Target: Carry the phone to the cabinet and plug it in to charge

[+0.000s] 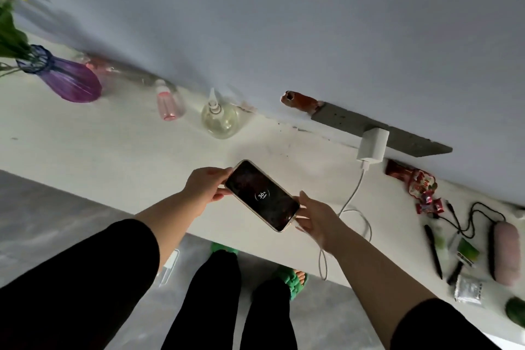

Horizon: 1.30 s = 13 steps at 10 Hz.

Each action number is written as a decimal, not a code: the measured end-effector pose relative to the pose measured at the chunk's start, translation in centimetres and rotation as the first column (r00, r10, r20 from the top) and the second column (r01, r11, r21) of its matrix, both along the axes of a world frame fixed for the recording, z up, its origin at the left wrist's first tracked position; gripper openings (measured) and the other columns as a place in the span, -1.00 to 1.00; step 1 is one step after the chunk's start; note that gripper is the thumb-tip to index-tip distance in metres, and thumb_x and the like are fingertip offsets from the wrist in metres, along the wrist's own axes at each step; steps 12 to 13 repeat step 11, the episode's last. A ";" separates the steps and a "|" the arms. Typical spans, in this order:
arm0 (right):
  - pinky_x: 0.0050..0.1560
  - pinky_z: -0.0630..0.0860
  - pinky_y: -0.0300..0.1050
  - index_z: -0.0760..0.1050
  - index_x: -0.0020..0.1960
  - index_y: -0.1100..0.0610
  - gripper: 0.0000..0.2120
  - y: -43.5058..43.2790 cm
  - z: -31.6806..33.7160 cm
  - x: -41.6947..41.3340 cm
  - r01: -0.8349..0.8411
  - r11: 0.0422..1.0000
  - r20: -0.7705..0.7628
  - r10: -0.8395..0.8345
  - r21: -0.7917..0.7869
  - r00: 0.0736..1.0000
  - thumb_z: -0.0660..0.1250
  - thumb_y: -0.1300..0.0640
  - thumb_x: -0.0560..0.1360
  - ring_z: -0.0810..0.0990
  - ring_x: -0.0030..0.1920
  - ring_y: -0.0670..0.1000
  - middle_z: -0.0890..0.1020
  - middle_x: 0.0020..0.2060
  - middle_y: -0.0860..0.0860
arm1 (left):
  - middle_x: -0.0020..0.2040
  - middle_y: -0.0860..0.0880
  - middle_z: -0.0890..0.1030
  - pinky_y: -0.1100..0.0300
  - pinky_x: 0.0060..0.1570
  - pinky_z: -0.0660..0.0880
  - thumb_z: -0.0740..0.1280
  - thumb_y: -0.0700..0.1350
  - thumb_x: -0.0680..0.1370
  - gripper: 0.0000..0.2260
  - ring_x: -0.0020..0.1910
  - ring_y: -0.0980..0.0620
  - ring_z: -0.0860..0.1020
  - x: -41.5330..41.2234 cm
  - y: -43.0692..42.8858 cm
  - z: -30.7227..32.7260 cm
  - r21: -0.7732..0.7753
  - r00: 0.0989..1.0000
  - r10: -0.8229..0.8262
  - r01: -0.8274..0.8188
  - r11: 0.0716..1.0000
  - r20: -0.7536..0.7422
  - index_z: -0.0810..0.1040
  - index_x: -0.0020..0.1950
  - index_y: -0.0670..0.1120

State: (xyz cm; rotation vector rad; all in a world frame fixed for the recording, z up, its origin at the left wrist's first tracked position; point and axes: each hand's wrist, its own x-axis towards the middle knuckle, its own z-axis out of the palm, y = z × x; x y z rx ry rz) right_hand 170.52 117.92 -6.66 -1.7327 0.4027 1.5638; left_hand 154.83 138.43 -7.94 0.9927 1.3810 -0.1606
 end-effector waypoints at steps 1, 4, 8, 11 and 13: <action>0.09 0.40 -0.11 0.60 0.02 0.07 -0.70 1.6 -2.2 0.3 -0.010 0.997 0.062 0.014 -0.077 0.998 0.17 -0.06 0.60 0.54 -0.06 0.04 0.60 -0.09 0.02 | -0.19 -0.02 0.64 0.16 -0.19 0.60 0.35 -0.02 0.54 -0.85 -0.31 0.00 0.66 0.4 -0.3 -2.6 0.077 0.999 0.041 -0.040 0.996 -0.009 0.61 -0.06 -0.09; -0.25 0.33 -0.19 0.56 0.00 0.10 -0.80 4.2 -4.7 0.8 0.032 0.989 0.213 0.000 -0.146 0.977 0.17 0.07 0.58 0.53 -0.22 -0.02 0.59 -0.15 0.02 | 0.05 -0.07 0.61 -0.01 0.03 0.57 0.24 -0.24 0.45 -0.68 -0.01 -0.11 0.62 1.2 -0.8 -5.1 0.162 0.993 0.006 0.013 0.987 -0.116 0.55 0.17 -0.09; -0.10 0.32 -0.06 0.54 -0.18 0.19 -0.81 4.6 -6.0 1.1 -0.012 0.973 0.284 0.079 -0.230 0.955 0.18 0.15 0.46 0.49 -0.15 0.08 0.55 -0.19 0.06 | 0.26 -0.07 0.54 0.15 -0.07 0.53 0.24 -0.23 0.50 -0.62 0.08 -0.05 0.57 1.1 -1.0 -6.2 0.131 0.991 -0.013 0.031 0.991 -0.135 0.47 0.32 -0.08; -0.15 0.52 -0.04 0.56 0.04 0.14 -0.73 2.9 -0.2 1.5 -0.225 0.913 0.481 0.374 -0.340 0.793 0.12 0.13 0.50 0.63 -0.15 0.19 0.66 -0.10 0.15 | 0.21 -0.06 0.60 0.19 -0.10 0.43 0.19 -0.20 0.55 -0.72 0.02 -0.03 0.55 0.9 -0.1 -0.7 0.249 0.918 -0.328 0.378 0.891 -0.222 0.56 0.20 -0.04; -0.15 0.52 -0.04 0.56 0.04 0.14 -0.73 2.9 -0.2 1.5 -0.225 0.913 0.481 0.374 -0.340 0.793 0.12 0.13 0.50 0.63 -0.15 0.19 0.66 -0.10 0.15 | 0.21 -0.06 0.60 0.19 -0.10 0.43 0.19 -0.20 0.55 -0.72 0.02 -0.03 0.55 0.9 -0.1 -0.7 0.249 0.918 -0.328 0.378 0.891 -0.222 0.56 0.20 -0.04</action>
